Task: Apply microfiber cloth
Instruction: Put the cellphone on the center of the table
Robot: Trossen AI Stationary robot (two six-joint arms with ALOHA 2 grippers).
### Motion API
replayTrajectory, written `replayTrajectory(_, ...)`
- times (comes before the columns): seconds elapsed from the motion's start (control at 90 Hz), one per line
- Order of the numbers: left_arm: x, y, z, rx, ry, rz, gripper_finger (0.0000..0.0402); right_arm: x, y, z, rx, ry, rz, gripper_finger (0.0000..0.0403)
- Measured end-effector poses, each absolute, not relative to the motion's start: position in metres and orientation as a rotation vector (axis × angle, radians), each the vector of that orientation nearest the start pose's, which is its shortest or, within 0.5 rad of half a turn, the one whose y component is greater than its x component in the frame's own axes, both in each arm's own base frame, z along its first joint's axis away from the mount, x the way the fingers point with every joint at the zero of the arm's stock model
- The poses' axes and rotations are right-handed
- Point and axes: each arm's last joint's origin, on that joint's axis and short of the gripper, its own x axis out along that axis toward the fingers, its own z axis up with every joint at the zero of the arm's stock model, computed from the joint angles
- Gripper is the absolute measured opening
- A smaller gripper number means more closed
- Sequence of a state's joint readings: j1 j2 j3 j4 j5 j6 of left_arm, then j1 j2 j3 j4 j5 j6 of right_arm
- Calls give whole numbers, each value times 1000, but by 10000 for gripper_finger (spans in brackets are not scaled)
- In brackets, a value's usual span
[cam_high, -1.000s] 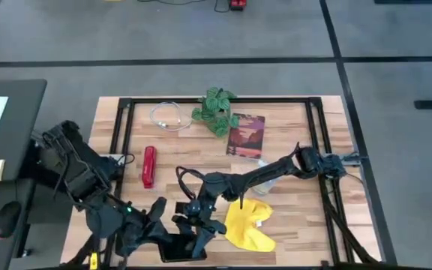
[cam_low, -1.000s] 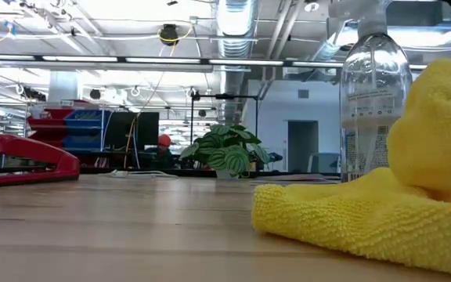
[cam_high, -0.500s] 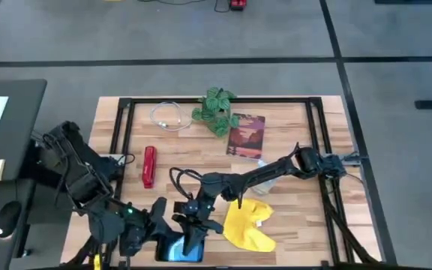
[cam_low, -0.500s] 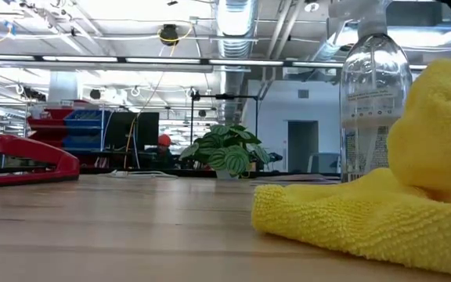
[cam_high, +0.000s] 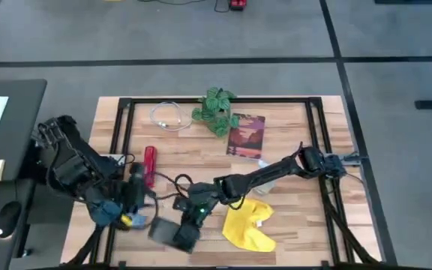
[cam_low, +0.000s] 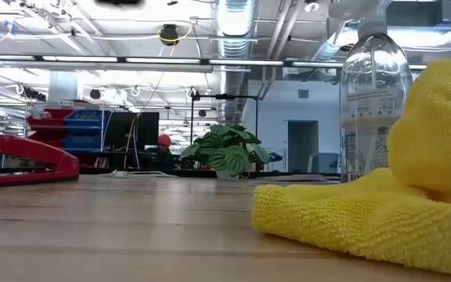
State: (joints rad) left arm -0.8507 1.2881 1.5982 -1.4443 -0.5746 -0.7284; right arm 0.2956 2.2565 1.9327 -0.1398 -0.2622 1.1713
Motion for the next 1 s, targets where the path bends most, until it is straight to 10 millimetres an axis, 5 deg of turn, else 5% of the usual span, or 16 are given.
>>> replayTrajectory(0.133, 126, -136, 408, -22, 790, 205, 113, 496, 147, 228, 1215, 674, -237, 9)
replayTrajectory(0.311, 116, -142, 412, -35, 655, 234, 113, 489, 118, 207, 1267, 648, -577, 9)
replayTrajectory(0.578, 115, -144, 412, -113, 643, 249, 113, 486, 68, 159, 1334, 655, -689, 41)
replayTrajectory(0.733, 114, -145, 413, -261, 591, 304, 113, 489, 49, 155, 1337, 528, -741, 58)
replayTrajectory(1.0, 107, -150, 415, -323, 516, 306, 113, 490, 40, 153, 1236, 685, -583, 194)
